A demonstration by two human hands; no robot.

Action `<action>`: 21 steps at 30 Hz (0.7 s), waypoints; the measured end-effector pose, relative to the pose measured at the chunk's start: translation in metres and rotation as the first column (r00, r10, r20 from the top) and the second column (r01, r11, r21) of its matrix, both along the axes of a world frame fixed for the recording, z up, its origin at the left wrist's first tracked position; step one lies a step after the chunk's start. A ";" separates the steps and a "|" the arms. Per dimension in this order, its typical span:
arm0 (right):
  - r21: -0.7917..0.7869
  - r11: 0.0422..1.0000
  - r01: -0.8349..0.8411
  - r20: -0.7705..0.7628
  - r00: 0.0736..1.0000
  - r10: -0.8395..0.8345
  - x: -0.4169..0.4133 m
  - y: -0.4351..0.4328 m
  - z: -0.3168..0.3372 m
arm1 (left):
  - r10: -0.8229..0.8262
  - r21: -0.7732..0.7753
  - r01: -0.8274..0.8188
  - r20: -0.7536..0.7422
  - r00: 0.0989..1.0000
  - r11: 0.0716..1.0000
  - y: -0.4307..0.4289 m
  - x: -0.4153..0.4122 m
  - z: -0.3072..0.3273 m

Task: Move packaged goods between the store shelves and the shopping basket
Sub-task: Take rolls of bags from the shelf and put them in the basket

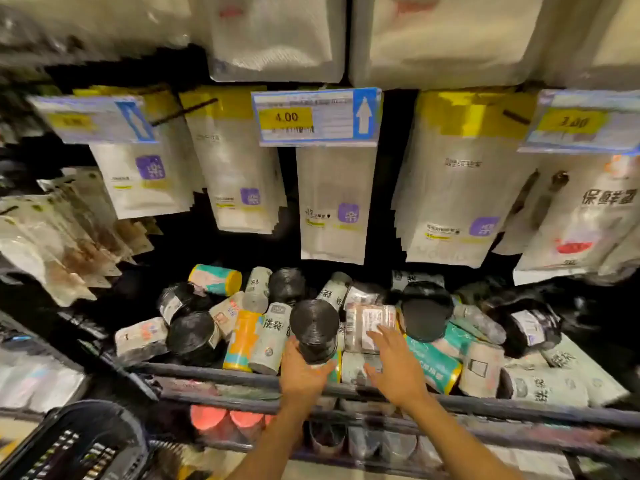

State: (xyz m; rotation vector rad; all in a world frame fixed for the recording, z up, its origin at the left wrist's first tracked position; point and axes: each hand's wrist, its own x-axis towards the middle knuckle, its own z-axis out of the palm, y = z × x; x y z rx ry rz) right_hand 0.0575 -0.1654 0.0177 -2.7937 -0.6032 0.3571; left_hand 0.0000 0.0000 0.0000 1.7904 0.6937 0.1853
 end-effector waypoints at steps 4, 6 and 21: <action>-0.112 0.987 -0.111 0.119 0.985 0.125 0.060 0.012 -0.026 | 0.146 0.088 -0.146 0.002 0.989 0.985 -0.003 0.037 0.004; -0.160 0.977 -0.138 0.108 0.982 0.157 0.079 0.016 -0.048 | 0.142 0.148 -0.141 0.003 0.990 0.979 -0.003 0.043 0.004; -0.178 0.983 -0.047 0.070 0.996 0.060 0.114 0.033 -0.056 | 0.093 0.077 -0.088 -0.061 0.994 0.993 0.016 0.070 -0.019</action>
